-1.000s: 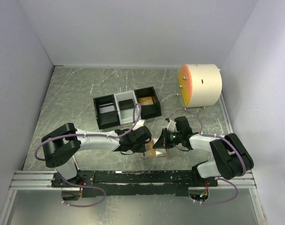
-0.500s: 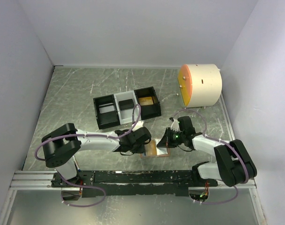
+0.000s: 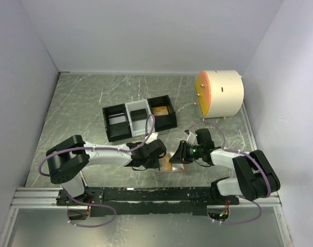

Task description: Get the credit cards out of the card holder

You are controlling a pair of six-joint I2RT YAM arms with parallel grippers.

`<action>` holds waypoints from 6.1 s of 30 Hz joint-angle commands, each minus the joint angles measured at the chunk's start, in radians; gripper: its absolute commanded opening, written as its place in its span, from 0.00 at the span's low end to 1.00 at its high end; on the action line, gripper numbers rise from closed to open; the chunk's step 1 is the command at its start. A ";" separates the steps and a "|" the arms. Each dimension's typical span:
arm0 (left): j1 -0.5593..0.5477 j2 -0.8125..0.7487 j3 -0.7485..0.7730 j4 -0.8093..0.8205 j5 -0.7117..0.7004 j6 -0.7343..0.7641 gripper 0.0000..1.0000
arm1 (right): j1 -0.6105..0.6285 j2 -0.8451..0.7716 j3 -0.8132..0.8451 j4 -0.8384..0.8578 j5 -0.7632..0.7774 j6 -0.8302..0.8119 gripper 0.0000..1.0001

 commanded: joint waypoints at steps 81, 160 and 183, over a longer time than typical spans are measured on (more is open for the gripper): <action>0.025 0.095 0.097 0.031 0.063 0.073 0.21 | -0.064 0.037 -0.039 0.077 -0.026 0.074 0.16; 0.036 0.106 0.057 -0.095 -0.030 0.057 0.14 | -0.119 -0.136 0.032 -0.201 0.168 -0.010 0.00; 0.036 0.092 0.195 0.083 0.122 0.169 0.34 | -0.118 -0.106 -0.010 -0.109 0.095 0.033 0.21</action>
